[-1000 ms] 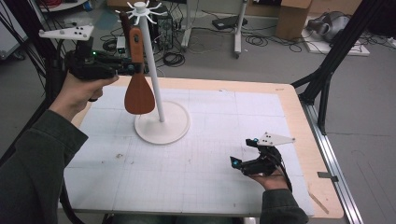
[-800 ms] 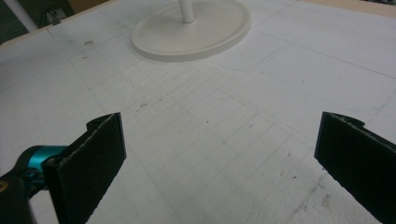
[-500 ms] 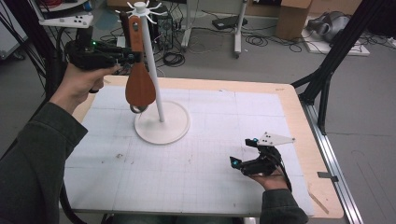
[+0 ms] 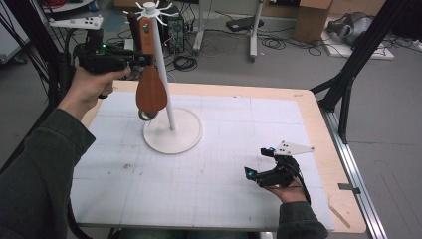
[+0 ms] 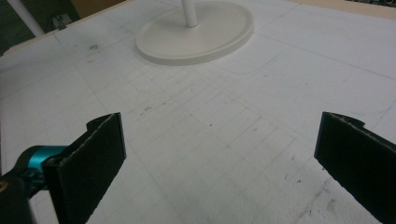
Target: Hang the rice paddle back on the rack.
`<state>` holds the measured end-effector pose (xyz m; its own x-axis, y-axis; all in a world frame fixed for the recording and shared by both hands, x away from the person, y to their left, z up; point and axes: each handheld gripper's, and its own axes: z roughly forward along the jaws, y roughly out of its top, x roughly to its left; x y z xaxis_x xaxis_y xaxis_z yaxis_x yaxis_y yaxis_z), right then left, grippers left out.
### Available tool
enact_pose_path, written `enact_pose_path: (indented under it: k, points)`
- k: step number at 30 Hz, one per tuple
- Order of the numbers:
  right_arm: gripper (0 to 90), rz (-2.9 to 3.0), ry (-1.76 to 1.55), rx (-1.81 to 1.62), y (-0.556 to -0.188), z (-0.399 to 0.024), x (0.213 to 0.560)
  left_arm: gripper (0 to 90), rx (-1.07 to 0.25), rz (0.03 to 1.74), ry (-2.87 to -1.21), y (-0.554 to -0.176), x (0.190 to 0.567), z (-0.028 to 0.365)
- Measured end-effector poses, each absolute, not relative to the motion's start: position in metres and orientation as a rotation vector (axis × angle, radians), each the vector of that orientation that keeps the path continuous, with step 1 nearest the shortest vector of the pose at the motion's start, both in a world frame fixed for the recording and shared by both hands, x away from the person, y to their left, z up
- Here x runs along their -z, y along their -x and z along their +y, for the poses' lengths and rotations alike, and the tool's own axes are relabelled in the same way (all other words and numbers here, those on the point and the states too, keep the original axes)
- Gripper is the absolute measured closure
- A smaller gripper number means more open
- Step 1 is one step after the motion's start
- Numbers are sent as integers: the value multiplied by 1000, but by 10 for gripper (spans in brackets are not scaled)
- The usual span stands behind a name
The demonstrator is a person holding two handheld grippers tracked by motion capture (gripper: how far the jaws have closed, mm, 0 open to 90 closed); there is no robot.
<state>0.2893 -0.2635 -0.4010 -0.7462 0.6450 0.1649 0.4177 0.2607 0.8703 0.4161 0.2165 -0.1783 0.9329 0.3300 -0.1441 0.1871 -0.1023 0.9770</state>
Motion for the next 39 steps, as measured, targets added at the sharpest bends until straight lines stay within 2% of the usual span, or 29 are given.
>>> enact_pose_path:
  k: [10, 18, 30, 39]
  points:
    - [10, 2308, -975, -1491, -289, -262, 400, 807, -180, 425, -1716, -411, 177, 216]
    - [10, 2303, -974, -1495, -289, -262, 399, 716, -221, 441, -1764, -407, 177, 216]
    - [10, 2292, -985, -1478, -289, -262, 398, 681, -262, 463, -1797, -396, 180, 227]
    - [11, 2258, -986, -1494, -288, -266, 395, 607, -273, 483, -1828, -385, 191, 235]
